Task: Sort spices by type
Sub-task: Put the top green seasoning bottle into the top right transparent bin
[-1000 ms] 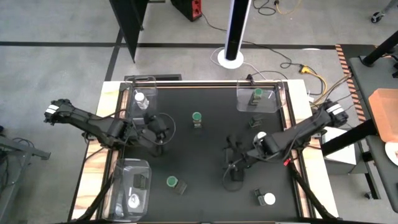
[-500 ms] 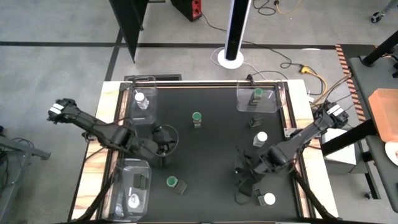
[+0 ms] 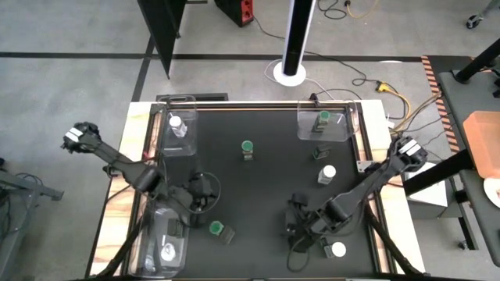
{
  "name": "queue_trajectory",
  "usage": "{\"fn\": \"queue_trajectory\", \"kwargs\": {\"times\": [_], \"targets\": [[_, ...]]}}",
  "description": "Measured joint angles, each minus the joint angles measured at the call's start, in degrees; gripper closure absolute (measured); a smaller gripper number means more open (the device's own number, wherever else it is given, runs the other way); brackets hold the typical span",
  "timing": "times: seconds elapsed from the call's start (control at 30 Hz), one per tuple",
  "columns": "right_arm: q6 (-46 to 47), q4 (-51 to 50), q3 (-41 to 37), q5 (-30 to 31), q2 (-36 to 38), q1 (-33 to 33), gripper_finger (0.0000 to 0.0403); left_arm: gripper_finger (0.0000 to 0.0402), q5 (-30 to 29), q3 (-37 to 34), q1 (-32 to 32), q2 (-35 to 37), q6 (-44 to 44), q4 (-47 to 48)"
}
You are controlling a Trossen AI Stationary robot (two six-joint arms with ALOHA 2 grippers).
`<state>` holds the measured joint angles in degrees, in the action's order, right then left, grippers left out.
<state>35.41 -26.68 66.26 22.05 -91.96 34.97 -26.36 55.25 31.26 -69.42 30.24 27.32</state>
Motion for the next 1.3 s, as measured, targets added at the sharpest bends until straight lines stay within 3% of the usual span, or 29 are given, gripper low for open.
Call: {"fn": "queue_trajectory", "kwargs": {"times": [0.17, 0.5, 0.83, 0.97, 1.07, 1.3], "targets": [[-5.12, 3.89, 0.67, 0.87, -2.68, -0.5, 0.004, 0.0402, 0.01, 3.94, 2.19, -0.88, 0.41, 0.82], [-10.18, 4.11, 1.58, 13.95, 0.41, -0.36, 0.004, 0.0402, -4.49, 11.21, 3.22, -5.48, -2.08, 3.74], [-13.74, 5.09, 0.2, 20.78, 0.76, 0.7, 0.004, 0.0402, -4.68, 13.81, 3.28, -12.12, -2.75, 6.9], [-14.75, 5.79, -1.0, 24.16, 0.75, 1.78, 0.004, 0.0402, -10.05, 15.57, 2.89, -13.48, -5.11, 8.66], [-17.74, 8.98, -2.41, 26.11, 0.98, 2.74, 0.004, 0.0402, -13.53, 16.77, 1.59, -14.03, -7.76, 8.74], [-28.46, 16.41, -5.6, 27.92, 6.0, 2.78, 0.004, 0.0402, -11.01, 18.22, -5.79, -14.41, -17.12, 8.67]]}}
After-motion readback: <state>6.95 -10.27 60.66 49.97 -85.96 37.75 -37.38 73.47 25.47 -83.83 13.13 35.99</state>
